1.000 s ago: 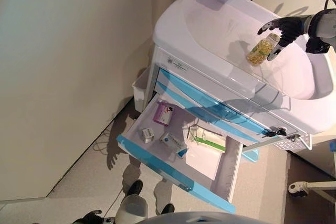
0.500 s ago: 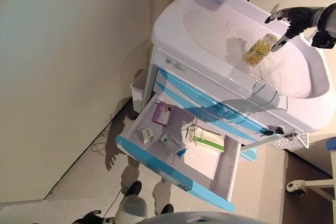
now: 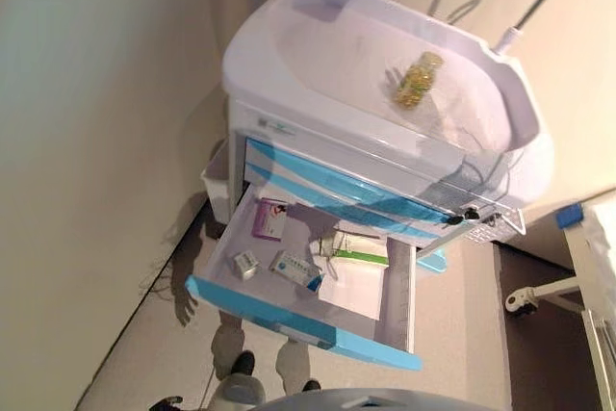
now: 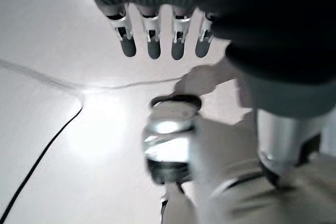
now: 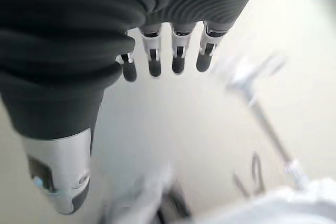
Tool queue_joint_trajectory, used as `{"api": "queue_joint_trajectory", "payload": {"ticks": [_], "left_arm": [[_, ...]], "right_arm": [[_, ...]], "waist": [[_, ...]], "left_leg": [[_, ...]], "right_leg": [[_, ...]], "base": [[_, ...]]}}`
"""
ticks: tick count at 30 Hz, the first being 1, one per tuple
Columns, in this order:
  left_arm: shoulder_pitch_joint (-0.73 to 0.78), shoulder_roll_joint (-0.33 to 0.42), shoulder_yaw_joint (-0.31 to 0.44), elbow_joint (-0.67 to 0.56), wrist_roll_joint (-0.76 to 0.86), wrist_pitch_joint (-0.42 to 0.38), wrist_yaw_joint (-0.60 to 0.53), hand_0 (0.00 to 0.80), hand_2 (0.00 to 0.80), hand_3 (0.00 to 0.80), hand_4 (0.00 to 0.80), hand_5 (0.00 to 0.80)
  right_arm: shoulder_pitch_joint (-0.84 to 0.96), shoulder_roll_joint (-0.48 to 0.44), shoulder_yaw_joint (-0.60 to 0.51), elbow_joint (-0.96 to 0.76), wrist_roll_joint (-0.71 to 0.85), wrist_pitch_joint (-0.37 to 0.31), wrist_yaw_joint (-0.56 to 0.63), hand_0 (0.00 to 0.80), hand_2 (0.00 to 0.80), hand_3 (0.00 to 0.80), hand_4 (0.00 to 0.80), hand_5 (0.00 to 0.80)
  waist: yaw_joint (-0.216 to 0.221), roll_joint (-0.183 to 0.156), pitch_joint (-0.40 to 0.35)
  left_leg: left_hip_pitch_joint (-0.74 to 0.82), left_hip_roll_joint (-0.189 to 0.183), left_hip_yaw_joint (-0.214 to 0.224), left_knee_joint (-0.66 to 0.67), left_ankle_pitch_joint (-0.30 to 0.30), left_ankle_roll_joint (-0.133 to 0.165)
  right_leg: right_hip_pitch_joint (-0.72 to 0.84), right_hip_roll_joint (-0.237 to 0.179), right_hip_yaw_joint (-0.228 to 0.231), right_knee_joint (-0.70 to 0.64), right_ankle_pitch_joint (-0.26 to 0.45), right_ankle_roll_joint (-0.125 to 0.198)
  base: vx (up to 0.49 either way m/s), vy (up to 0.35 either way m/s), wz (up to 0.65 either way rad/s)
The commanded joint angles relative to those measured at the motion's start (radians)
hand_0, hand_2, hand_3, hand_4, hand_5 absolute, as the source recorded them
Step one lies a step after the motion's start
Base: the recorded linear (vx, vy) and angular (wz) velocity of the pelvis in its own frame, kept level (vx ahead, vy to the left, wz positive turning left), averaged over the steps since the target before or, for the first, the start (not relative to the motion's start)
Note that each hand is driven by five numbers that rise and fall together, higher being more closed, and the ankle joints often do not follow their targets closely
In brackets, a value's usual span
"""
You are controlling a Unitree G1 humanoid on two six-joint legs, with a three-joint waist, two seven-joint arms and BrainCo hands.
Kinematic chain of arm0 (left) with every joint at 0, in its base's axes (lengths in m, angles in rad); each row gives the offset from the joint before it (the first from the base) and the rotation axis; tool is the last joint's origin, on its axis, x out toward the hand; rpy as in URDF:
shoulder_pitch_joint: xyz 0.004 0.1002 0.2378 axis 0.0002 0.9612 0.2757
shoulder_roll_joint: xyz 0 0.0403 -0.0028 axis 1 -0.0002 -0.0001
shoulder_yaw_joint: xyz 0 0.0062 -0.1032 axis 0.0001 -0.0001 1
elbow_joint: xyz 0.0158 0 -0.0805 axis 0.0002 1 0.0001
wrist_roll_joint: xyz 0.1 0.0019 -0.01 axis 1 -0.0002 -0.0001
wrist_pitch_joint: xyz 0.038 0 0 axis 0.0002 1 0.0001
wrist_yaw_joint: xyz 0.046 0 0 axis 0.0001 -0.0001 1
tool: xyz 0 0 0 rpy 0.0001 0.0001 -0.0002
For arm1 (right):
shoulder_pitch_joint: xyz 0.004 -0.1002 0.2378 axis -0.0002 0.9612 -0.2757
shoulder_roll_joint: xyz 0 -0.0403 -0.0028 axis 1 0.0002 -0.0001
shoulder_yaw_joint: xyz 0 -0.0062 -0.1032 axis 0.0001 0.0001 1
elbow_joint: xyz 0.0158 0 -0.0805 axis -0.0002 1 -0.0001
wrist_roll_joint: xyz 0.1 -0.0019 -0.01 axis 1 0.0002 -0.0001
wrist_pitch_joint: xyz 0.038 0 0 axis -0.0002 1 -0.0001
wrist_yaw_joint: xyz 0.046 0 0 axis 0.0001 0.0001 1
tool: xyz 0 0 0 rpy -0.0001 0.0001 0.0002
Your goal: Open the drawer and pick up the medicine
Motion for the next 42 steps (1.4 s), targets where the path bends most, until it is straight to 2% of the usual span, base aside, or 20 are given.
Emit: {"api": "queue_joint_trajectory", "payload": {"ticks": [1, 2, 3, 4, 5, 6, 7, 12, 13, 14, 16, 19, 21, 22, 23, 26, 32, 35, 39, 42], "left_arm": [[-0.002, -0.004, 0.027, 0.019, 0.014, -0.019, 0.027, 0.0, 0.0, 0.0, 0.0, 0.0], [-0.001, -0.012, 0.028, 0.011, 0.019, -0.02, 0.034, 0.0, 0.0, 0.0, 0.0, 0.0], [0.001, -0.003, 0.023, 0.003, 0.024, -0.02, 0.041, 0.0, 0.0, 0.0, 0.0, 0.0], [-0.001, -0.018, 0.025, -0.002, 0.029, -0.019, 0.051, 0.0, 0.0, 0.0, 0.0, 0.0], [-0.001, -0.012, 0.023, -0.002, 0.03, -0.019, 0.052, 0.0, 0.0, 0.0, 0.0, 0.0], [-0.008, -0.024, 0.019, -0.015, 0.056, -0.013, 0.074, 0.0, 0.0, 0.0, 0.0, 0.0], [-0.008, -0.02, 0.017, -0.016, 0.057, -0.013, 0.075, 0.0, 0.0, 0.0, 0.0, 0.0], [-0.02, -0.047, 0.024, -0.027, 0.072, -0.001, 0.108, 0.0, 0.0, 0.0, 0.0, 0.0], [-0.023, -0.059, 0.03, -0.032, 0.077, 0.004, 0.118, 0.0, 0.0, 0.0, 0.0, 0.0], [-0.022, -0.056, 0.029, -0.032, 0.077, 0.004, 0.119, 0.0, 0.0, 0.0, 0.0, 0.0], [-0.022, -0.074, 0.037, -0.037, 0.088, 0.004, 0.125, 0.0, 0.0, 0.0, 0.0, 0.0], [-0.02, -0.084, 0.043, -0.042, 0.092, 0.005, 0.127, 0.0, 0.0, 0.0, 0.0, 0.0], [-0.018, -0.106, 0.051, -0.049, 0.095, 0.004, 0.132, 0.0, 0.0, 0.0, 0.0, 0.0], [-0.016, -0.105, 0.051, -0.049, 0.095, 0.004, 0.132, 0.0, 0.0, 0.0, 0.0, 0.0], [-0.016, -0.116, 0.055, -0.044, 0.095, 0.005, 0.135, 0.0, 0.0, 0.0, 0.0, 0.0], [-0.013, -0.132, 0.058, -0.043, 0.091, 0.004, 0.142, 0.0, 0.0, 0.0, 0.0, 0.0], [0.002, -0.145, 0.061, -0.056, 0.079, -0.001, 0.15, 0.0, 0.0, 0.0, 0.0, 0.0], [0.0, -0.155, 0.055, -0.044, 0.079, 0.001, 0.159, 0.0, 0.0, 0.0, 0.0, 0.0], [-0.005, -0.162, 0.044, -0.04, 0.079, -0.003, 0.17, 0.0, 0.0, 0.0, 0.0, 0.0], [-0.009, -0.168, 0.036, -0.055, 0.07, -0.006, 0.179, 0.0, 0.0, 0.0, 0.0, 0.0]], "right_arm": [[0.072, -0.003, -0.125, 0.038, 0.106, -0.085, -0.159, 0.0, 0.0, 0.0, 0.0, 0.0], [0.119, 0.028, -0.174, 0.028, 0.101, -0.102, -0.19, 0.0, 0.0, 0.0, 0.0, 0.0], [0.208, 0.055, -0.261, -0.007, 0.085, -0.11, -0.212, 0.0, 0.0, 0.0, 0.0, 0.0], [0.251, 0.092, -0.326, -0.003, 0.087, -0.138, -0.27, 0.0, 0.0, 0.0, 0.0, 0.0], [0.279, 0.097, -0.353, -0.015, 0.082, -0.138, -0.275, 0.0, 0.0, 0.0, 0.0, 0.0], [0.434, 0.203, -0.505, -0.073, 0.05, -0.18, -0.369, 0.0, 0.0, 0.0, 0.0, 0.0], [0.453, 0.208, -0.523, -0.084, 0.044, -0.179, -0.374, 0.0, 0.0, 0.0, 0.0, 0.0], [0.707, 0.459, -0.71, -0.24, -0.047, -0.207, -0.511, 0.0, 0.0, 0.0, 0.0, 0.0], [0.786, 0.543, -0.741, -0.288, -0.098, -0.205, -0.541, 0.0, 0.0, 0.0, 0.0, 0.0], [0.794, 0.549, -0.746, -0.297, -0.103, -0.203, -0.545, 0.0, 0.0, 0.0, 0.0, 0.0], [0.882, 0.643, -0.768, -0.335, -0.184, -0.186, -0.564, 0.0, 0.0, 0.0, 0.0, 0.0], [0.945, 0.701, -0.779, -0.354, -0.25, -0.169, -0.575, 0.0, 0.0, 0.0, 0.0, 0.0], [1.034, 0.803, -0.749, -0.281, -0.318, -0.143, -0.573, 0.0, 0.0, 0.0, 0.0, 0.0], [1.036, 0.805, -0.749, -0.282, -0.32, -0.143, -0.574, 0.0, 0.0, 0.0, 0.0, 0.0], [1.079, 0.865, -0.732, -0.229, -0.325, -0.138, -0.567, 0.0, 0.0, 0.0, 0.0, 0.0], [1.118, 0.936, -0.686, -0.083, -0.355, -0.123, -0.564, 0.0, 0.0, 0.0, 0.0, 0.0], [1.169, 0.95, -0.574, 0.074, -0.479, -0.066, -0.508, 0.0, 0.0, 0.0, 0.0, 0.0], [1.191, 0.988, -0.505, 0.2, -0.522, -0.042, -0.48, 0.0, 0.0, 0.0, 0.0, 0.0], [1.197, 1.024, -0.475, 0.3, -0.527, -0.033, -0.478, 0.0, 0.0, 0.0, 0.0, 0.0], [1.226, 1.066, -0.399, 0.338, -0.578, -0.016, -0.446, 0.0, 0.0, 0.0, 0.0, 0.0]], "waist": [[-0.005, 0.047, -0.001], [-0.011, 0.066, 0.004], [-0.007, 0.066, 0.006], [-0.018, 0.088, 0.009], [-0.014, 0.082, 0.008], [-0.024, 0.115, 0.017], [-0.02, 0.111, 0.017], [-0.037, 0.159, 0.034], [-0.043, 0.172, 0.036], [-0.041, 0.17, 0.035], [-0.053, 0.183, 0.038], [-0.058, 0.189, 0.036], [-0.066, 0.196, 0.038], [-0.066, 0.196, 0.035], [-0.073, 0.199, 0.034], [-0.078, 0.204, 0.031], [-0.083, 0.207, 0.037], [-0.083, 0.204, 0.042], [-0.088, 0.205, 0.048], [-0.093, 0.204, 0.056]], "left_leg": [[0.016, -0.018, 0.022, 0.04, -0.094, 0.008], [0.017, -0.019, 0.031, 0.041, -0.095, 0.011], [0.02, -0.019, 0.038, 0.04, -0.097, 0.014], [0.02, -0.02, 0.044, 0.039, -0.097, 0.017], [0.02, -0.02, 0.044, 0.039, -0.098, 0.017], [0.022, -0.024, 0.055, 0.039, -0.101, 0.025], [0.022, -0.024, 0.056, 0.039, -0.102, 0.025], [0.024, -0.029, 0.075, 0.042, -0.106, 0.034], [0.025, -0.029, 0.078, 0.041, -0.106, 0.036], [0.026, -0.029, 0.078, 0.041, -0.107, 0.036], [0.029, -0.029, 0.083, 0.042, -0.108, 0.038], [0.032, -0.028, 0.084, 0.044, -0.11, 0.038], [0.029, -0.027, 0.087, 0.051, -0.104, 0.038], [0.035, -0.026, 0.086, 0.049, -0.112, 0.037], [0.041, -0.023, 0.085, 0.051, -0.114, 0.036], [0.048, -0.02, 0.081, 0.056, -0.118, 0.033], [0.051, -0.009, 0.075, 0.062, -0.114, 0.02], [0.053, -0.002, 0.061, 0.056, -0.106, 0.014], [0.054, 0.003, 0.05, 0.053, -0.101, 0.01], [0.051, 0.009, 0.042, 0.056, -0.099, 0.005]], "right_leg": [[-0.054, -0.012, 0.033, 0.094, 0.037, 0.072], [-0.058, -0.013, 0.039, 0.096, 0.037, 0.073], [-0.059, -0.013, 0.048, 0.096, 0.037, 0.073], [-0.063, -0.014, 0.054, 0.095, 0.037, 0.074], [-0.062, -0.013, 0.054, 0.095, 0.037, 0.074], [-0.067, -0.017, 0.066, 0.094, 0.037, 0.076], [-0.067, -0.017, 0.066, 0.094, 0.037, 0.076], [-0.077, -0.02, 0.087, 0.096, 0.037, 0.074], [-0.077, -0.02, 0.09, 0.094, 0.036, 0.072], [-0.076, -0.02, 0.09, 0.094, 0.035, 0.072], [-0.074, -0.019, 0.095, 0.093, 0.033, 0.069], [-0.069, -0.017, 0.097, 0.089, 0.03, 0.066], [-0.068, -0.015, 0.097, 0.088, 0.034, 0.061], [-0.063, -0.013, 0.097, 0.087, 0.026, 0.062], [-0.055, -0.01, 0.097, 0.086, 0.021, 0.059], [-0.046, -0.004, 0.097, 0.087, 0.014, 0.053], [-0.039, 0.005, 0.086, 0.089, 0.004, 0.042], [-0.036, 0.011, 0.075, 0.098, -0.006, 0.034], [-0.037, 0.014, 0.066, 0.109, -0.015, 0.028], [-0.044, 0.019, 0.057, 0.124, -0.025, 0.021]], "base": [[-0.022, 0.048, -0.46], [-0.033, 0.063, -0.54], [-0.036, 0.059, -0.32], [-0.023, 0.033, -0.27], [-0.037, 0.066, -0.26], [-0.024, 0.049, -0.23], [-0.033, 0.066, -0.23], [-0.025, 0.034, -0.16], [-0.01, 0.016, -0.08], [-0.004, 0.005, -0.06], [-0.004, -0.002, -0.05], [0.003, -0.015, -0.01], [-0.014, -0.043, 0.01], [0.014, -0.045, 0.0], [0.057, -0.041, -0.01], [0.022, -0.056, -0.02], [-0.001, -0.055, 0.03], [-0.007, -0.056, 0.02], [-0.007, -0.04, 0.08], [-0.01, -0.043, 0.1]]}}
